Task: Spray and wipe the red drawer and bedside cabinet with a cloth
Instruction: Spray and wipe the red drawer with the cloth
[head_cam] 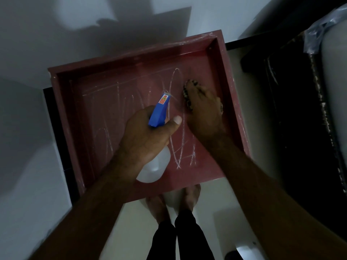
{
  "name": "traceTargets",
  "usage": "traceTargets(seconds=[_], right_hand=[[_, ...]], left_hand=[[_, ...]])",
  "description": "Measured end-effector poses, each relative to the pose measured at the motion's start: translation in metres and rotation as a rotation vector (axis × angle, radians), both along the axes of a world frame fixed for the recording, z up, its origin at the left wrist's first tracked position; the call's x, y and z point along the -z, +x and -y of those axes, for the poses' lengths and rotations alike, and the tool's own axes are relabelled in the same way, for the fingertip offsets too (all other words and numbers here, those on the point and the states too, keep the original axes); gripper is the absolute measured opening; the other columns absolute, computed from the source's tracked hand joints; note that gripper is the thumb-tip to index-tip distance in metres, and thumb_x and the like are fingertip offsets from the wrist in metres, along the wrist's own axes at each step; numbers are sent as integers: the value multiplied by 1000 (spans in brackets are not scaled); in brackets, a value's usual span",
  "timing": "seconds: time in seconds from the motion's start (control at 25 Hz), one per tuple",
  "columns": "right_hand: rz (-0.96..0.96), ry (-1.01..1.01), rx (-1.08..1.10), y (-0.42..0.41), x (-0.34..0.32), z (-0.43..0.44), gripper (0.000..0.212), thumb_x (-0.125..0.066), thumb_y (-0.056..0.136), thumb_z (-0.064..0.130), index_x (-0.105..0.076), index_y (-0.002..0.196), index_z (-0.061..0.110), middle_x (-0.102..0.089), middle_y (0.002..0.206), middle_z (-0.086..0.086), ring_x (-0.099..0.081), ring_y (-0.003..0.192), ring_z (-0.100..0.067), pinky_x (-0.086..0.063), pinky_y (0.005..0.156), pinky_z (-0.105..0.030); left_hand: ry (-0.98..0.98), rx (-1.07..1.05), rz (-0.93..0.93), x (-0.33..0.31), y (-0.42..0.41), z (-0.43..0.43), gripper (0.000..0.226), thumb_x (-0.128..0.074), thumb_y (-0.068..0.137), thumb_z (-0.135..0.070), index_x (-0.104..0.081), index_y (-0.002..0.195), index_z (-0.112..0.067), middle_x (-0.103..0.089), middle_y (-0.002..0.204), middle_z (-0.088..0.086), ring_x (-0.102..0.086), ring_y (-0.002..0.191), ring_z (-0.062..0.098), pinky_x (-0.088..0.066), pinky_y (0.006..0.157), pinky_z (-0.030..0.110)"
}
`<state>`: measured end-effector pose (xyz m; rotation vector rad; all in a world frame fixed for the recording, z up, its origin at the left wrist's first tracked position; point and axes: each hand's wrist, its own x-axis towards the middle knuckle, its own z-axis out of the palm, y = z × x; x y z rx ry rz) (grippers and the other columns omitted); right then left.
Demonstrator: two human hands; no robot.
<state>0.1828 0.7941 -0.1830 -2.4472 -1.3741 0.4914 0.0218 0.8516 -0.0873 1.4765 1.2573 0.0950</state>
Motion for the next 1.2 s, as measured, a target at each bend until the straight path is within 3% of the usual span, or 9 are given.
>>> traceTargets(seconds=[0.12, 0.28, 0.48, 0.6, 0.68, 0.76, 0.92, 1.08, 1.2], right_hand=[[11, -2, -21, 8, 1, 20, 91, -71, 76, -10, -40, 158, 14, -53, 153, -10, -46, 143, -29, -42, 113, -50], [-35, -26, 174, -4, 1, 32, 94, -71, 76, -3, -37, 160, 22, -48, 156, -11, -48, 137, -37, -42, 110, -51], [-20, 77, -15, -15, -2, 56, 89, -70, 71, -11, -47, 154, 12, -57, 149, -13, -52, 137, -33, -45, 109, -53], [-5, 62, 125, -8, 0, 72, 87, -75, 75, -5, -46, 155, 14, -57, 149, -13, -55, 134, -33, -43, 108, -48], [-46, -1, 209, -18, 2, 76, 90, -71, 79, -2, -39, 159, 23, -50, 155, -9, -51, 134, -33, -39, 108, -42], [-60, -23, 176, -33, 3, 81, 93, -69, 78, 0, -36, 160, 28, -46, 158, -5, -48, 137, -32, -39, 109, -45], [-13, 42, 2, -30, 3, 98, 84, -73, 78, -1, -44, 156, 16, -57, 150, -10, -50, 138, -30, -43, 108, -52], [2, 65, 229, -28, 1, 110, 82, -69, 77, -3, -47, 154, 14, -59, 145, -18, -55, 132, -36, -43, 108, -52], [-20, 76, 204, -47, 0, 111, 75, -70, 83, 4, -49, 153, 16, -58, 146, -16, -53, 133, -33, -45, 106, -52]], left_hand=[[-13, -16, 5, -1, -1, 5, 35, -72, 91, -43, -52, 74, -20, -64, 63, 8, -68, 70, 30, -48, 59, 17], [10, -2, -16, -1, -5, 11, 38, -72, 91, -44, -55, 79, -11, -67, 70, 18, -69, 70, 30, -49, 57, 15], [17, 12, -16, -1, -8, 20, 43, -73, 91, -43, -58, 86, -4, -66, 72, 21, -69, 73, 35, -54, 68, 34], [13, 9, -1, -3, -10, 25, 41, -74, 90, -43, -59, 85, -4, -66, 71, 20, -70, 72, 37, -57, 74, 42], [35, 42, -21, -3, -11, 28, 44, -72, 90, -45, -60, 85, -3, -67, 72, 20, -69, 71, 34, -57, 73, 39], [26, 43, -47, -3, -12, 32, 43, -72, 90, -46, -58, 83, -6, -67, 73, 19, -69, 70, 30, -53, 65, 31], [6, 37, -74, -2, -15, 39, 40, -71, 90, -47, -57, 82, -11, -67, 71, 15, -62, 59, 15, -45, 61, 22], [32, 68, -53, -2, -21, 43, 47, -72, 91, -44, -60, 82, 0, -67, 72, 18, -58, 54, 9, -48, 55, 14], [22, 76, -54, -4, -24, 46, 47, -72, 92, -43, -60, 83, 2, -67, 74, 20, -59, 55, 10, -46, 54, 12]])
